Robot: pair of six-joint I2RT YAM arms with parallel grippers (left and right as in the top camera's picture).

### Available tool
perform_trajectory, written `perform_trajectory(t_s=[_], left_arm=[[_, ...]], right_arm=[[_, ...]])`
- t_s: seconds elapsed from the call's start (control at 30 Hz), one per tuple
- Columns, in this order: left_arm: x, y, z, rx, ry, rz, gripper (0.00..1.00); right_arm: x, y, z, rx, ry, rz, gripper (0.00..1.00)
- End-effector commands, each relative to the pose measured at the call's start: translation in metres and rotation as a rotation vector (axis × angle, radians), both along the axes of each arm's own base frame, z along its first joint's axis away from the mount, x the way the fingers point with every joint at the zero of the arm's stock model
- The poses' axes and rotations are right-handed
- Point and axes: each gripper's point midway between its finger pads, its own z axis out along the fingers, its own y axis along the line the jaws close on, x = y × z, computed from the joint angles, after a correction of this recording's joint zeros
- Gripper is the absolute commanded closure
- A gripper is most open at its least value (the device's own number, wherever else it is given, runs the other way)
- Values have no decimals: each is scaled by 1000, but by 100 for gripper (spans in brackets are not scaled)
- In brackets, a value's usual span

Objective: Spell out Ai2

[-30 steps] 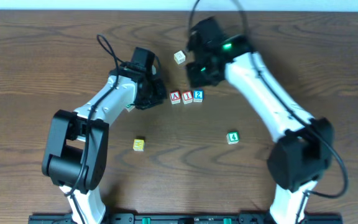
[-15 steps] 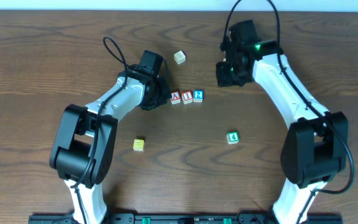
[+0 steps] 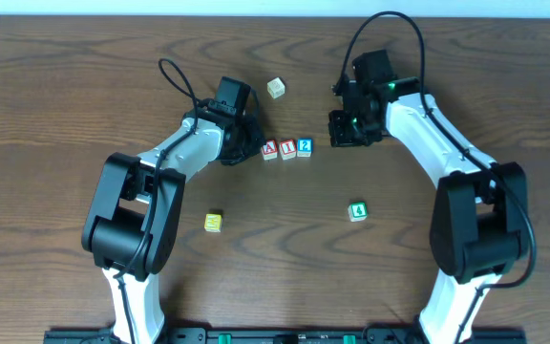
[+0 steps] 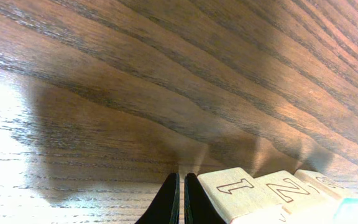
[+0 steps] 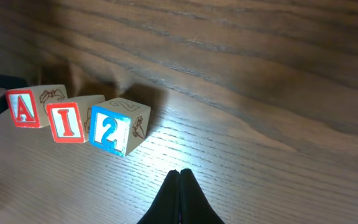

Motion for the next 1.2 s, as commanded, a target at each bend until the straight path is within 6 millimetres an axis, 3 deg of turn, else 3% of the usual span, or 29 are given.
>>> perform_trajectory(t_s=[0.0, 0.33, 0.67, 1.17], left_arm=[[-3, -2, -6, -24, 27, 2, 94], [-1, -8, -3, -56, 22, -3, 94], [-2, -12, -2, -79, 29, -8, 94], [-3, -13, -1, -88, 33, -12, 94]], right_arm=[[-6, 2, -19, 24, 54, 15, 99], [-4, 9, -37, 45, 78, 21, 99], [-9, 32, -36, 69, 71, 63, 99], [-22, 47, -37, 64, 94, 99, 99]])
